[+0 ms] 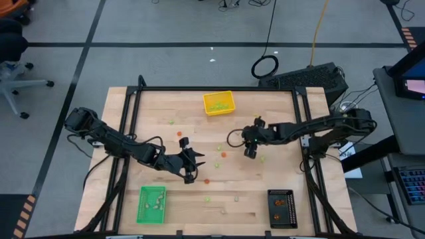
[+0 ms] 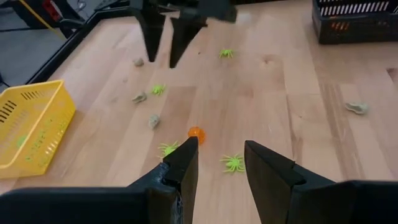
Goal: Sort Halloween decoration
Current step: Put the green spider toy into the yellow bin
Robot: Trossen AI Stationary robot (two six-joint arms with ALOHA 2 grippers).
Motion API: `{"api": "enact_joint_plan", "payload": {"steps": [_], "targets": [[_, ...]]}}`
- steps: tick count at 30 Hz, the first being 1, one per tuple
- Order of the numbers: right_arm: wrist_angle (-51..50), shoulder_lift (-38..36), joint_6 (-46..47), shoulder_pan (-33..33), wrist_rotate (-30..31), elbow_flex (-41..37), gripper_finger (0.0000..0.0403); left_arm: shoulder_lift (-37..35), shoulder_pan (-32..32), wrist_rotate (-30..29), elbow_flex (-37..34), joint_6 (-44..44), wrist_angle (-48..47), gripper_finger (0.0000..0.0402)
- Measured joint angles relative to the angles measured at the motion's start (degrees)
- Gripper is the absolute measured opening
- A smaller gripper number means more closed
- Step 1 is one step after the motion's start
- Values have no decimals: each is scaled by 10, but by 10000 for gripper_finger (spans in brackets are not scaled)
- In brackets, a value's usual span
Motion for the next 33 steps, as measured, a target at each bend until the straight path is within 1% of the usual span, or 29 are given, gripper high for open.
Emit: {"api": "enact_joint_plan", "payload": {"steps": [3, 8, 17, 21, 25, 33], "targets": [[21, 2, -7, 0, 27, -22, 160, 0, 0, 0, 0, 0, 2, 132], [72, 18, -32, -1, 27, -45, 160, 0, 0, 0, 0, 0, 14, 132], [110, 78, -38, -3, 26, -46, 160, 0, 0, 0, 0, 0, 21, 132], [122, 87, -36, -4, 27, -46, 158, 0, 0, 0, 0, 0, 20, 132], [127, 87, -38, -5, 27, -46, 136, 0, 0, 0, 0, 0, 20, 132], [128, 106, -40, -9, 26, -45, 69, 0, 0, 0, 0, 1, 19, 132]]}}
